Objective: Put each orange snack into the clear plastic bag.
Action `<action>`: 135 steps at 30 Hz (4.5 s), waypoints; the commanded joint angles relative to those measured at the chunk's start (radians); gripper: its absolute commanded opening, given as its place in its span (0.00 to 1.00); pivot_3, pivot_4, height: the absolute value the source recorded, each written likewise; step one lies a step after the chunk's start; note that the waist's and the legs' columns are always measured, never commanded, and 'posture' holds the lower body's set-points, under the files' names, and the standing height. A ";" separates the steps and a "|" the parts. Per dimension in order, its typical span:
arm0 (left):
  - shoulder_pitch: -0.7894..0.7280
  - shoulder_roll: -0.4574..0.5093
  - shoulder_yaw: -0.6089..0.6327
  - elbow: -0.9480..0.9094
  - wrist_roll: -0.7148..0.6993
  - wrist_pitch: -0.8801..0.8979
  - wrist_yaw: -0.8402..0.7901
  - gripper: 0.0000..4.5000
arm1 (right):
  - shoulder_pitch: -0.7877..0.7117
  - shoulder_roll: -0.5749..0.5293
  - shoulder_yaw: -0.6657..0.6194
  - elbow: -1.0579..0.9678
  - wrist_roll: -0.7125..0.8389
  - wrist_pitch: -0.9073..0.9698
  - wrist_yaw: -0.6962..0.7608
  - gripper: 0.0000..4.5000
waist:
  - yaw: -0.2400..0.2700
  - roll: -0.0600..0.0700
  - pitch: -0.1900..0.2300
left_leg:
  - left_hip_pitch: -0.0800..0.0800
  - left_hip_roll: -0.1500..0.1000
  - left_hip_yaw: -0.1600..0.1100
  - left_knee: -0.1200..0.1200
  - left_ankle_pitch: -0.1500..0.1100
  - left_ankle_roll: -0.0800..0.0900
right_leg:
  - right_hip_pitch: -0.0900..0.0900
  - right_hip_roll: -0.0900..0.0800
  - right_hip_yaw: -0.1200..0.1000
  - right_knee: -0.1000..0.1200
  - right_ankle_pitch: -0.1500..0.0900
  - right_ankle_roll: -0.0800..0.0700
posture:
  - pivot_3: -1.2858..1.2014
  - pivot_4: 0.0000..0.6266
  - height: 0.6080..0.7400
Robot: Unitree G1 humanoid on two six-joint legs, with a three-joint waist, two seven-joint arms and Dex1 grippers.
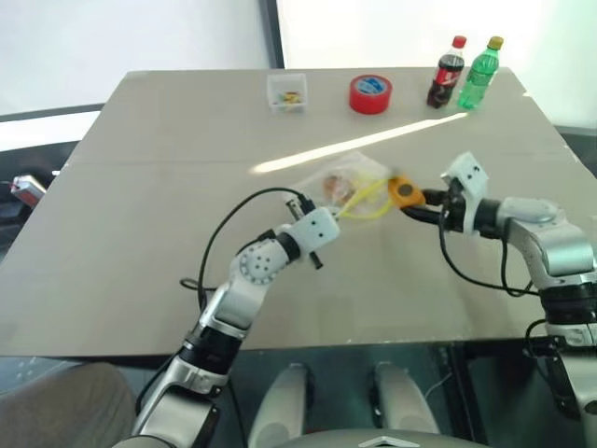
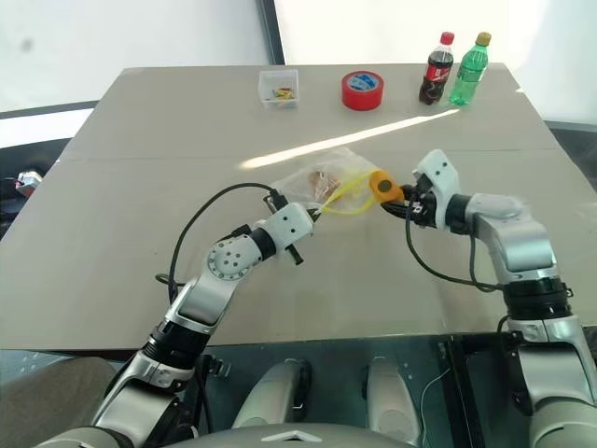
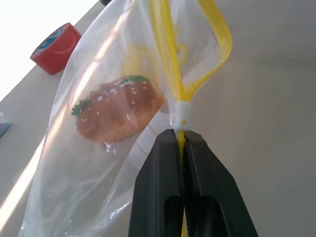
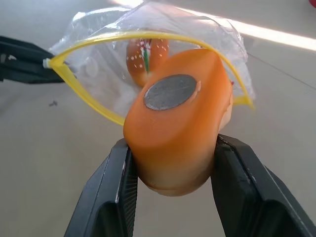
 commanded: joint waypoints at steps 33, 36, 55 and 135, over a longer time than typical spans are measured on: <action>-0.012 0.009 -0.020 -0.023 -0.013 -0.046 -0.005 0.00 | 0.006 -0.142 0.025 -0.039 -0.061 -0.088 0.137 0.99 | 0.006 0.000 0.000 | -0.001 -0.001 0.000 0.000 0.000 0.000 | 0.000 0.000 -0.001 -0.001 0.000 0.000 | 0.52 0.24 1.00; -0.009 0.006 -0.023 -0.020 -0.013 -0.047 -0.003 0.00 | -0.025 -0.178 0.126 0.110 -0.248 -0.270 0.052 0.99 | 0.003 0.000 0.000 | 0.000 -0.001 0.001 0.000 0.000 0.000 | 0.000 0.000 0.000 -0.001 0.000 0.000 | 0.52 0.24 1.00; 0.012 0.002 -0.012 -0.037 -0.011 -0.032 0.026 0.00 | -0.198 0.005 0.147 0.587 -0.433 -0.883 -0.211 0.14 | 0.002 0.001 0.000 | -0.001 -0.001 0.003 -0.001 0.000 0.000 | 0.000 0.000 0.001 -0.002 0.000 0.000 | 0.52 0.24 1.00; -0.296 0.107 -0.026 -0.152 -0.006 0.127 -0.174 0.00 | -0.238 -0.061 0.224 -0.146 -0.376 -0.578 0.135 0.01 | 0.005 0.001 0.001 | -0.003 -0.001 0.001 0.000 0.000 0.000 | 0.000 0.000 -0.002 -0.002 0.000 0.000 | 0.52 0.24 1.00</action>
